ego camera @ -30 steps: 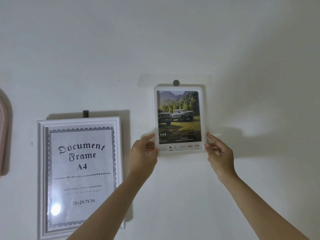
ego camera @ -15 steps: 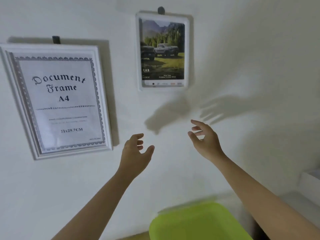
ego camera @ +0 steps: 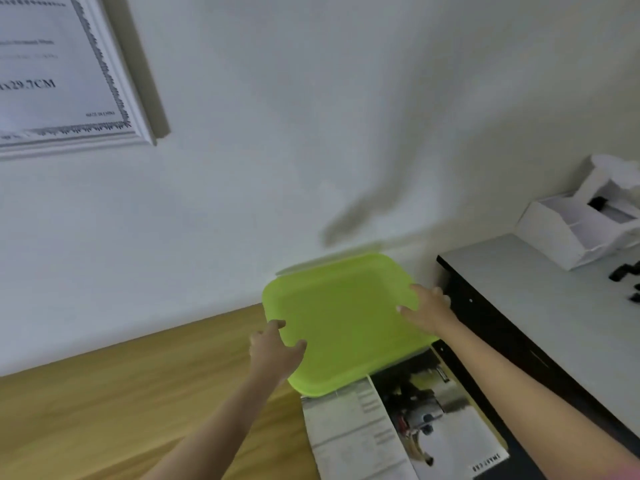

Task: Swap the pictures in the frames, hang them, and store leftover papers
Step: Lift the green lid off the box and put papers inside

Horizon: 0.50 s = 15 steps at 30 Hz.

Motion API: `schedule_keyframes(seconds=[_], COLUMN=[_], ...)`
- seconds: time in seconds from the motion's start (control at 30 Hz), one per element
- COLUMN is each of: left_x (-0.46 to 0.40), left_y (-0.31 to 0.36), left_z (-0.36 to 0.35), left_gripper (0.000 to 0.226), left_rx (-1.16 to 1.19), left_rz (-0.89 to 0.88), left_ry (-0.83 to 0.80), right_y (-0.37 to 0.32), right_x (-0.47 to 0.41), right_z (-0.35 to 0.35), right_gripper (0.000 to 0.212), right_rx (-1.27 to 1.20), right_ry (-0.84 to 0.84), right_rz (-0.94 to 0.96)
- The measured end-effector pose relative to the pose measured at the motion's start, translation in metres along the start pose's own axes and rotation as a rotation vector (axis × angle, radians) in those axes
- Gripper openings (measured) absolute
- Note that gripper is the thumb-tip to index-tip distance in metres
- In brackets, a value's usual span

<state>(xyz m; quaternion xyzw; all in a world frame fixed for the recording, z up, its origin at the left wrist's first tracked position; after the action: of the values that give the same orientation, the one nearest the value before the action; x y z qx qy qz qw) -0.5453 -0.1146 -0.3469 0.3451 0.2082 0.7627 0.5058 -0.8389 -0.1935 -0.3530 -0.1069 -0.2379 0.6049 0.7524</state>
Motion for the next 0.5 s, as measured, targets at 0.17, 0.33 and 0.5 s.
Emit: schedule_keyframes(seconds=[0.17, 0.33, 0.5], left_x=[0.008, 0.002, -0.003], left_y=[-0.017, -0.023, -0.025], left_z=[-0.022, -0.026, -0.025], left_gripper=[0.059, 0.056, 0.062], left_rx=[-0.013, 0.04, 0.144], left_rz=[0.026, 0.026, 0.066], left_ry=[-0.057, -0.011, -0.032], right_y=[0.024, 0.025, 0.029], right_x=[0.002, -0.001, -0.008], right_z=[-0.016, -0.019, -0.019], right_gripper=[0.068, 0.073, 0.085], right_rx=[0.045, 0.033, -0.063], right_ry=[0.0, 0.003, -0.001], right_rz=[-0.051, -0.05, -0.062])
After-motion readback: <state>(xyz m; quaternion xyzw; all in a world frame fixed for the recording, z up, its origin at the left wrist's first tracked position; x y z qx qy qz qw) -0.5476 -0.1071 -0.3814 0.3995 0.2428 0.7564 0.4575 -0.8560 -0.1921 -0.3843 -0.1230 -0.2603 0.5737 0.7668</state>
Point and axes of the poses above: each hand's wrist, its own x-axis away from the middle knuckle, its own z-axis out of the back of the hand, y = z × x, the point moved 1 cm from there along -x, towards the middle knuckle, and after that the axes turned 5 degrees about -x, right-handed, at the moved point
